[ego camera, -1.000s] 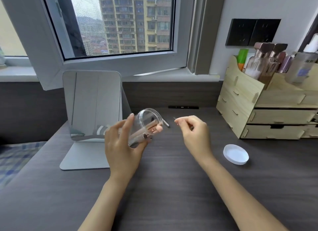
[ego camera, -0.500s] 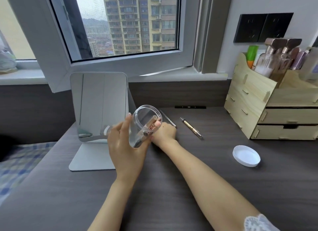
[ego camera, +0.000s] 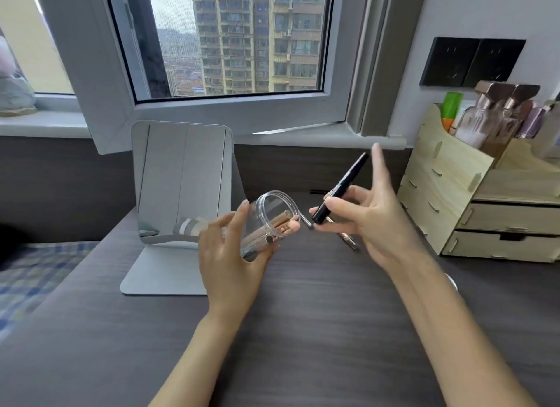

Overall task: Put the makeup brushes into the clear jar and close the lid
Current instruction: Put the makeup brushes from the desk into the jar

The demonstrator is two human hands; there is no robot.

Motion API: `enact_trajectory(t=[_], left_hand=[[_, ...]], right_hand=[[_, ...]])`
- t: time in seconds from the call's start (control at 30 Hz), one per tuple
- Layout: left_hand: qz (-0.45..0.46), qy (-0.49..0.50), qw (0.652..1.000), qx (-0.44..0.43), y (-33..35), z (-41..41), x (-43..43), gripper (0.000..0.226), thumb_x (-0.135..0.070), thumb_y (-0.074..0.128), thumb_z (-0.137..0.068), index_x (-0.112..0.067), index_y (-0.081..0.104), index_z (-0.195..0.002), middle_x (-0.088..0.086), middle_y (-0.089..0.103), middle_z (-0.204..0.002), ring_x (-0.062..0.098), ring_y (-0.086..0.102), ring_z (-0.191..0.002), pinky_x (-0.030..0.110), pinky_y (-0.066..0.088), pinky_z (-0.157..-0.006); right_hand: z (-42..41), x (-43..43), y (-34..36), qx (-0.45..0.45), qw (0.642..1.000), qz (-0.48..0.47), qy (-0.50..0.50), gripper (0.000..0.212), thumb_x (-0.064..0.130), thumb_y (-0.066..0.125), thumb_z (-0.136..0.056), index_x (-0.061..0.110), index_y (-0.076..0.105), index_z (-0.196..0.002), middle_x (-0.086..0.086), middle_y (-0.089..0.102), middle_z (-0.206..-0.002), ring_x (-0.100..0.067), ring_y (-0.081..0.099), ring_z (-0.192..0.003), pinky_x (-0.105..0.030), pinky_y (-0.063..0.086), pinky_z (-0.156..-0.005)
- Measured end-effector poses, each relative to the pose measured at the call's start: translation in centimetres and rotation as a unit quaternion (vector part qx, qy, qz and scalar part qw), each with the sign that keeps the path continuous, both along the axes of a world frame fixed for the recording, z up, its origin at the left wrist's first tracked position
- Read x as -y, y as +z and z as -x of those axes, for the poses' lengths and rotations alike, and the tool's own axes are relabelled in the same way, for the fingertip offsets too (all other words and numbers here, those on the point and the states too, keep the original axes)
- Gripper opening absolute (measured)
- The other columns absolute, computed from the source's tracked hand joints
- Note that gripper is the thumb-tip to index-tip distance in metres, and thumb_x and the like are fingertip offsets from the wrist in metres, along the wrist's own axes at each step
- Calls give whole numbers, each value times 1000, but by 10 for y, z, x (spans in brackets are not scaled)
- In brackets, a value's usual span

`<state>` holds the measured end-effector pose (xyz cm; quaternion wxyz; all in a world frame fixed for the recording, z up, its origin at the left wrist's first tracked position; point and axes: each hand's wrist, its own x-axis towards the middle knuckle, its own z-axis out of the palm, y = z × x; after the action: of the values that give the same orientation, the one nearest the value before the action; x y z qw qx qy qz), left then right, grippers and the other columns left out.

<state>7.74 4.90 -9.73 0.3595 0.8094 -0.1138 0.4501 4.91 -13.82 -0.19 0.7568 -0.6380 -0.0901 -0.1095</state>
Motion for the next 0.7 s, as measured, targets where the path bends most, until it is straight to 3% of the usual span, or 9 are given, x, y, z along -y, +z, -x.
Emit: enact_trajectory(t=[0.13,0.27,0.37,0.5,0.57,0.7], left_hand=[[-27,-13,999,12,-3,1,1,82,-21,88,-57,-20,49,-130,12,58,-109,21,46,-98,22,32,-82],[-39,-23,999,14,-5,2,2,79,-24,87,-60,-20,50,-129,11,58,-109,22,47,-99,24,33,-84],[-38,-25,999,10,-5,2,2,79,-25,86,-61,-21,49,-130,10,58,-110,21,47,-100,25,35,-84],[-37,-18,999,10,-7,1,0,79,-26,86,-62,-22,48,-131,9,58,-112,22,49,-101,28,37,-84],[-45,-14,999,9,-7,1,0,78,-26,86,-62,-23,48,-131,10,58,-111,25,50,-100,32,39,-84],[-62,-12,998,8,-8,0,2,76,-28,85,-63,-24,49,-130,12,59,-111,27,50,-100,36,42,-83]], right_hand=[[21,-7,9,105,989,92,-46,96,-1,67,-76,59,21,-134,-7,66,-79,-29,74,-76,-36,61,-70],[15,-36,-7,193,959,126,-166,66,-4,68,-78,35,39,-124,0,67,-77,-14,70,-70,-23,58,-67],[12,-51,-25,186,944,177,-207,43,4,69,-80,27,49,-110,-1,70,-83,-12,67,-80,-37,57,-73],[11,-50,-44,203,894,295,-269,11,16,73,-77,13,70,-87,3,71,-81,-12,63,-80,-36,52,-76],[12,-48,-46,198,883,317,-284,7,19,74,-77,16,76,-83,3,72,-81,-16,61,-81,-34,49,-77],[10,-38,-50,241,808,453,-290,15,30,66,-83,21,78,-82,8,74,-96,-18,59,-90,-34,39,-81]])
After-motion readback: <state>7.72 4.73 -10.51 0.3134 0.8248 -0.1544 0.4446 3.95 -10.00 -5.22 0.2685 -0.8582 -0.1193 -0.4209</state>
